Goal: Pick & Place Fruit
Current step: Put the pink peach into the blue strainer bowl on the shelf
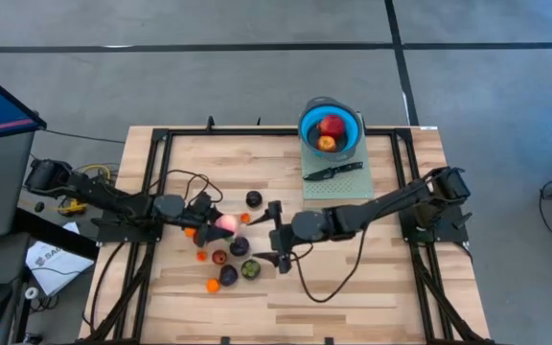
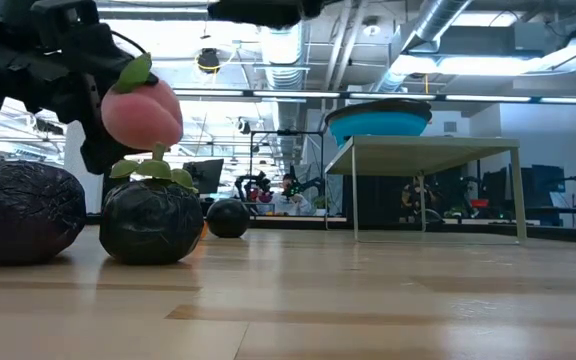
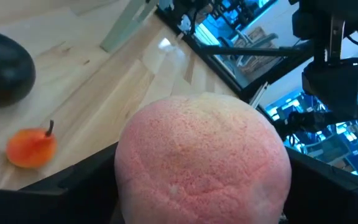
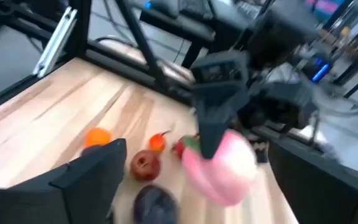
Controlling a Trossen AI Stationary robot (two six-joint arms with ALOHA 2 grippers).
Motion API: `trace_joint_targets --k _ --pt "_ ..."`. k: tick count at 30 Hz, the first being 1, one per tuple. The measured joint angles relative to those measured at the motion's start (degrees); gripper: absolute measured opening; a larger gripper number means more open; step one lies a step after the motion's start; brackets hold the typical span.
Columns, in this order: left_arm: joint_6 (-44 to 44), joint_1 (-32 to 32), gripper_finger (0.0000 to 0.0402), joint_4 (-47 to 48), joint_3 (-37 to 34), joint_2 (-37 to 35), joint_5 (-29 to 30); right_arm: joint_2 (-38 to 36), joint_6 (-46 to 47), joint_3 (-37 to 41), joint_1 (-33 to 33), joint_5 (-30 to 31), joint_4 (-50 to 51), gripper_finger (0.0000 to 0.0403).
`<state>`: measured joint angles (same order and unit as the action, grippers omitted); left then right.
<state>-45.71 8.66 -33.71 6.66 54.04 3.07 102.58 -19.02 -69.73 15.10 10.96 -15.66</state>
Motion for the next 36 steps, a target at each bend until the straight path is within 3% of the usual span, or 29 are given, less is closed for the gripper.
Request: trace_joint_targets --k 5,9,17,26,36 --pt "0.00 -0.12 0.0354 -0.84 0.00 0.00 0.00 7.25 -10.53 -2.05 -0.65 2.69 -7.14 0.0395" --pt "0.00 -0.12 0.0352 -1.71 0.02 0.00 0.02 15.11 -19.80 -8.73 0.02 11.60 -7.97 0.0384" --pt "-0.04 -0.12 0.0354 -2.47 0.02 -0.02 0.19 24.19 -27.50 -19.12 1.00 24.91 -6.33 0.0384" --pt "-0.46 -0.12 0.0355 -2.85 0.02 -0.02 -0.40 25.36 -27.06 -21.41 0.22 25.40 -0.74 0.0393" --pt "-1.33 -0.12 0.0355 -3.46 0.02 -0.02 -0.96 25.36 -25.36 -21.41 -0.49 24.93 -0.94 0.0374"
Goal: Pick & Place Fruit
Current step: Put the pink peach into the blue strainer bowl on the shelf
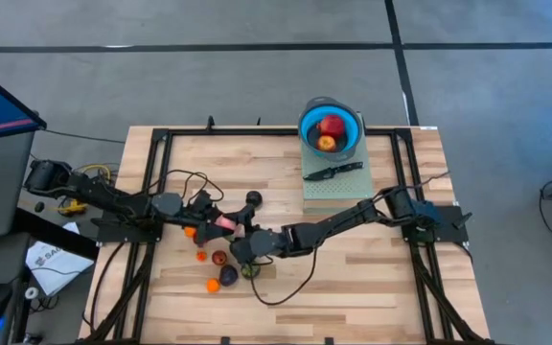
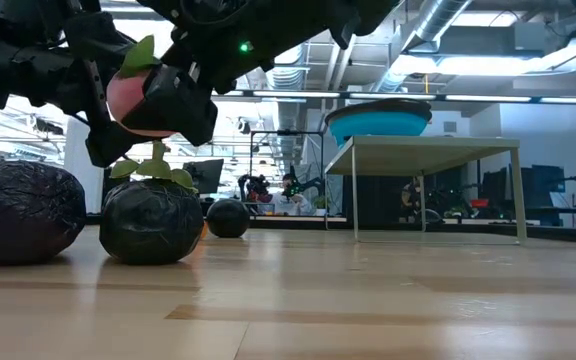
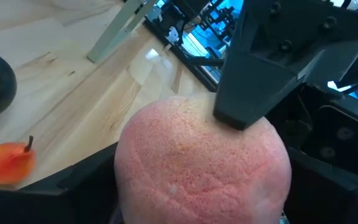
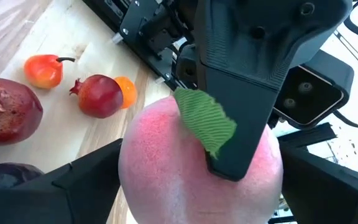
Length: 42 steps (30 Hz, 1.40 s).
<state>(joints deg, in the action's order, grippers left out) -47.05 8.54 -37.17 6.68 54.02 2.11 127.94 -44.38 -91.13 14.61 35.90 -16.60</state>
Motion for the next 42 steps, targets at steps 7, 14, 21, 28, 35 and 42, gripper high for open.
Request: trace_joint_targets --k 7,14,21,28,35,42 --pt "-0.11 0.00 0.0369 -0.33 -0.04 0.02 0.02 -0.02 2.49 0.00 -0.13 -0.94 -0.17 0.0336" --pt "1.97 -0.41 0.0370 -0.81 -0.04 0.03 1.09 -0.05 5.28 -0.01 0.21 -1.47 0.36 0.0334" --pt "7.44 -3.26 0.0369 -5.30 0.00 -0.01 -0.31 -0.04 15.79 0.00 2.25 -1.59 4.81 0.0335" --pt "14.80 -5.39 0.0369 -10.60 0.02 -2.63 -4.00 -0.65 27.94 0.00 4.53 -0.10 13.37 0.0337" --pt "18.64 -5.51 0.0369 -10.59 0.00 -5.03 -3.98 -4.67 43.05 0.45 7.34 3.66 31.74 0.0336" --pt "18.73 -5.25 0.0369 -10.23 0.00 -4.42 -3.94 -16.61 56.33 11.66 12.14 16.00 40.31 0.0334"
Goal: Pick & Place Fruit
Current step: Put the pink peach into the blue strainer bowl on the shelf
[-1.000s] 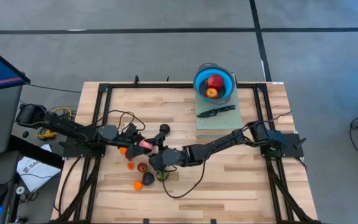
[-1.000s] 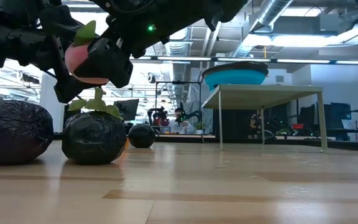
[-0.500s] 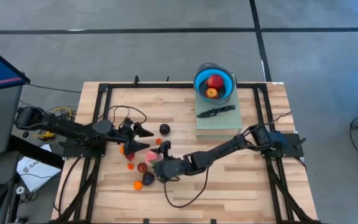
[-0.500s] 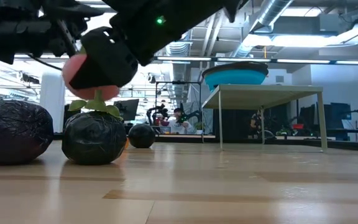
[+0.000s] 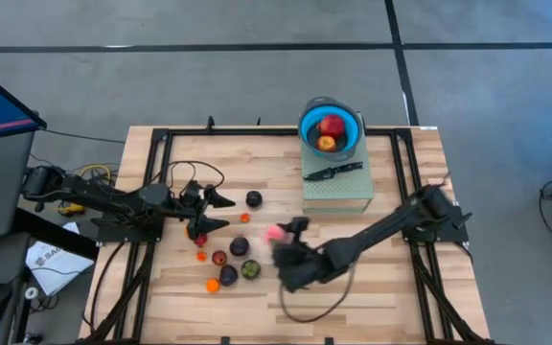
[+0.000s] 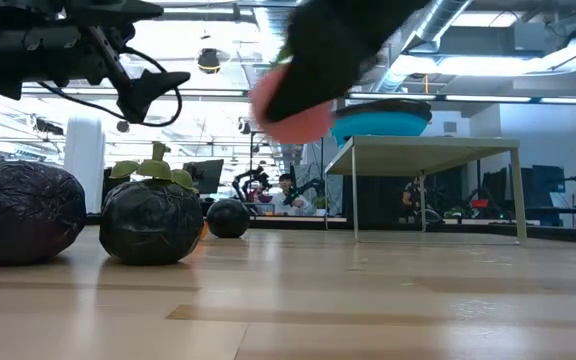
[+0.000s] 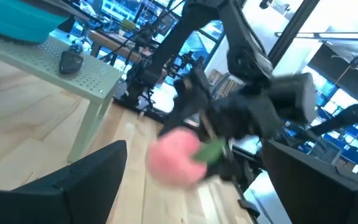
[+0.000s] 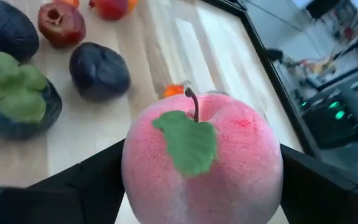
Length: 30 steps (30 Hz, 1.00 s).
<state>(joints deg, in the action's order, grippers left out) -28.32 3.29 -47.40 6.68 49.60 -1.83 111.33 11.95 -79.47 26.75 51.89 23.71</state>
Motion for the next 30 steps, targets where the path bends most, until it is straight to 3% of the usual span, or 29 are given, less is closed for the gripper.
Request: trace_joint_targets --k 3,6,9,13,17,22,30 --pt "0.00 0.00 0.0369 0.16 -0.04 0.42 0.01 -8.96 6.37 8.64 1.63 0.19 -0.60 0.0336" --pt "0.02 0.00 0.0369 0.01 -0.03 0.38 0.05 -18.64 8.06 17.41 2.49 0.17 -7.30 0.0341" --pt "0.02 0.00 0.0369 0.01 -0.02 0.39 0.07 -27.78 0.30 26.79 1.35 -0.52 -24.04 0.0341" --pt "1.21 0.00 0.0369 0.01 -0.02 0.37 0.07 -36.91 -13.83 39.45 -4.72 -8.32 -53.97 0.0340" --pt "1.42 0.00 0.0369 0.01 -0.02 0.37 0.07 -42.76 -16.59 48.08 -14.40 -13.27 -72.67 0.0341" --pt "1.49 0.00 0.0369 0.01 -0.03 0.38 0.07 -48.37 -14.18 50.71 -25.05 -14.48 -75.41 0.0343" --pt "1.51 0.00 0.0369 0.01 -0.03 0.37 0.07 -50.18 -4.17 50.80 -38.67 -14.59 -64.81 0.0344"
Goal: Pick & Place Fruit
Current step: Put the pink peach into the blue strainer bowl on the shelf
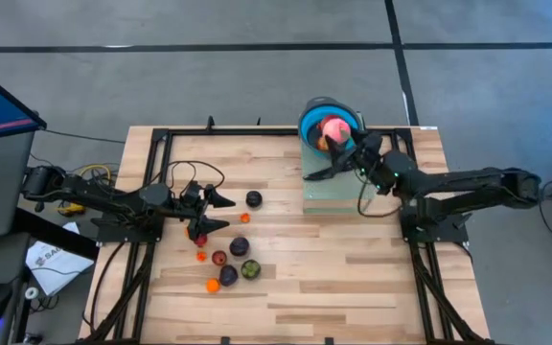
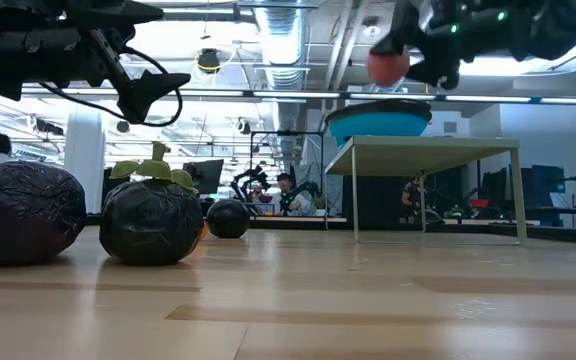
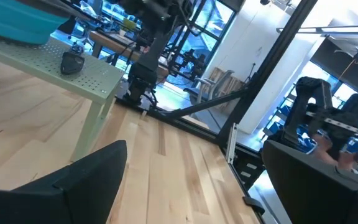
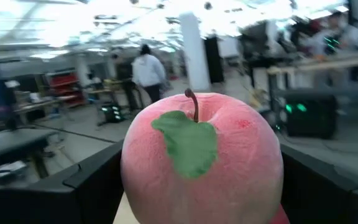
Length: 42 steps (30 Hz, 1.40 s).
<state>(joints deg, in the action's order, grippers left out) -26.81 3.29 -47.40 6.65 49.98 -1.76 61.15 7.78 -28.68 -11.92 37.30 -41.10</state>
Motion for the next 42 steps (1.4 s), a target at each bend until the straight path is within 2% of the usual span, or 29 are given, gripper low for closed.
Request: trace_joint_targets --k 6,14,18,23,30,42 --pt "0.00 0.00 0.0369 0.00 0.01 0.00 0.00 -0.69 3.28 0.01 -4.49 0.16 3.86 0.0344" --pt "-0.02 0.00 0.0369 0.00 0.01 0.00 0.00 -1.01 4.33 -0.06 -5.90 1.86 10.06 0.0353" --pt "0.00 0.00 0.0369 0.00 0.01 0.00 0.00 -1.01 6.18 -0.06 -5.99 4.62 10.69 0.0353" --pt "0.00 0.00 0.0369 0.00 0.01 0.00 0.01 -0.99 6.63 -0.06 -5.99 4.83 11.61 0.0351" --pt "0.00 0.00 0.0369 0.00 0.01 0.00 0.00 -0.97 12.98 -0.06 -8.07 6.56 18.81 0.0352" --pt "0.00 0.00 0.0369 0.00 0.01 0.02 0.00 -0.97 13.71 -0.06 -9.03 6.27 19.19 0.0362"
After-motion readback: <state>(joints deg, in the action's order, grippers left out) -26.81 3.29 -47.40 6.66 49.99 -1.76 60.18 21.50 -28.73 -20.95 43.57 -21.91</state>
